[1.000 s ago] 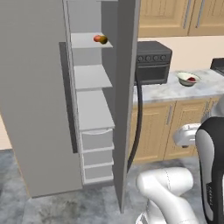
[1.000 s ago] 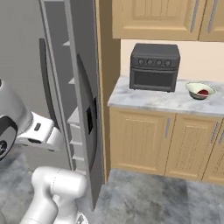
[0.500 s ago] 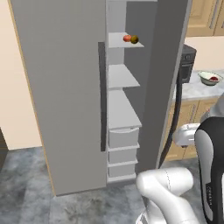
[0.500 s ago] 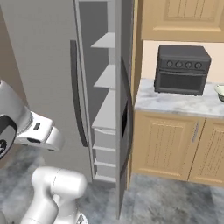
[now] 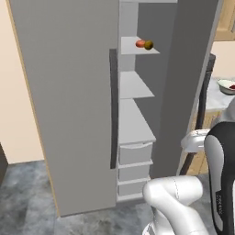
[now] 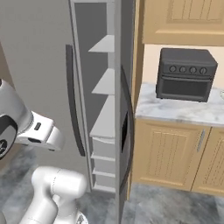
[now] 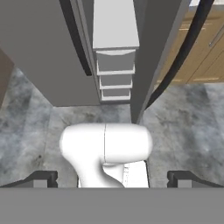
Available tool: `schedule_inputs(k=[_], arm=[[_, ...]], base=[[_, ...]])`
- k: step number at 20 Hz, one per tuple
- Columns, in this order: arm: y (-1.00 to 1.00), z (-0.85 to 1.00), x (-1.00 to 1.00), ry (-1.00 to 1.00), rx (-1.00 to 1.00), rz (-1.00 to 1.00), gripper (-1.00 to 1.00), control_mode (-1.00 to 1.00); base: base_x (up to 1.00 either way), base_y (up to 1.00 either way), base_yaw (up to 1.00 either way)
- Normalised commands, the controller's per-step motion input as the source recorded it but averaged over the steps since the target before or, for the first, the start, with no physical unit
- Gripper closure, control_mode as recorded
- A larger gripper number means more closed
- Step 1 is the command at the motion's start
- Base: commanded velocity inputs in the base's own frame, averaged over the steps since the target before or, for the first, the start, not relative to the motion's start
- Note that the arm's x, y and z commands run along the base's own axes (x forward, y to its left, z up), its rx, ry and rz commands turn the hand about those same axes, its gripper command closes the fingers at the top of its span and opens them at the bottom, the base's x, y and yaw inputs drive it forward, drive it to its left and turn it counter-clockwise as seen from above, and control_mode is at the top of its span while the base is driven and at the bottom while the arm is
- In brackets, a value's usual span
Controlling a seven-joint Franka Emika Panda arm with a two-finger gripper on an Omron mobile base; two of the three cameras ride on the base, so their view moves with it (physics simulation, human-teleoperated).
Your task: Take the squash, pear, and lemon from the freezer and place them in the bowl on the counter.
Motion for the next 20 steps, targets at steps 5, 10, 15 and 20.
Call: schedule_inputs(k=[5, 10, 15, 20], arm=[[0.00, 0.00, 0.00, 0.00, 0.00, 0.00, -1.00, 1.00], [0.00, 0.00, 0.00, 0.00, 0.00, 0.00, -1.00, 1.00], [0.00, 0.00, 0.00, 0.00, 0.00, 0.00, -1.00, 1.00], [0.00, 0.00, 0.00, 0.00, 0.00, 0.00, -1.00, 1.00]], base=[[0.46, 0.04, 0.00], [0.52, 0.19, 0.00], [0.68, 0.27, 0.00], [0.72, 0.04, 0.00]])
